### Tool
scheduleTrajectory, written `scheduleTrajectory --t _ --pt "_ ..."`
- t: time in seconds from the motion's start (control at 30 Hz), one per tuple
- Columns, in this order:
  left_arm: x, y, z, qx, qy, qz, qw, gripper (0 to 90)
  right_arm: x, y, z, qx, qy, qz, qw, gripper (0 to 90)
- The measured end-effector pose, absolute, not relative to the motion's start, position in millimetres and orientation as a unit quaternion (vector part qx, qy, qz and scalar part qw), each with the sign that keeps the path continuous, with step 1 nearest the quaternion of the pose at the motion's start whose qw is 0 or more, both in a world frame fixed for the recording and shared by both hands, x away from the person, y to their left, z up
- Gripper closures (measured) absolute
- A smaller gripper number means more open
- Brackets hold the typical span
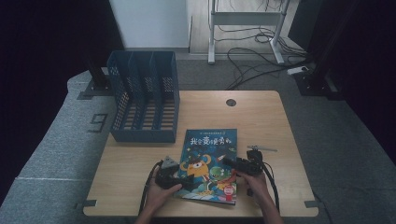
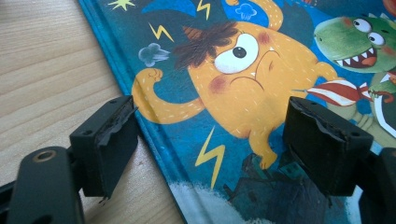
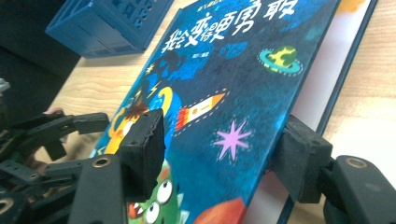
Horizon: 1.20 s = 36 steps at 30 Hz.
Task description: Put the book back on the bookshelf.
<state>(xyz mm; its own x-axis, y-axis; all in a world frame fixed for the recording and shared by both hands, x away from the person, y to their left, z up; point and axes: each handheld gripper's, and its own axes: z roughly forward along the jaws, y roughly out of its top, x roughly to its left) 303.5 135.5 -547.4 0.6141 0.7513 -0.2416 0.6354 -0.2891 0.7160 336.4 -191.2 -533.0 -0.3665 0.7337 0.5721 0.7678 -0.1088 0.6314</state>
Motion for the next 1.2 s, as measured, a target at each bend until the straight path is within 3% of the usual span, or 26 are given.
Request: scheduleTrajectory --t 0.7,1.2 --pt "304.2 136.8 -547.4 0.799 0.433 0.066 0.412 17.9 363.3 -186.1 -537.4 -0.555 -0.676 -0.485 -0.004 48.0" --pt "305.3 139.5 -547.3 0.794 0.436 0.054 0.420 17.9 365.6 -188.5 -540.8 -0.539 -0.656 -0.525 0.053 62.1"
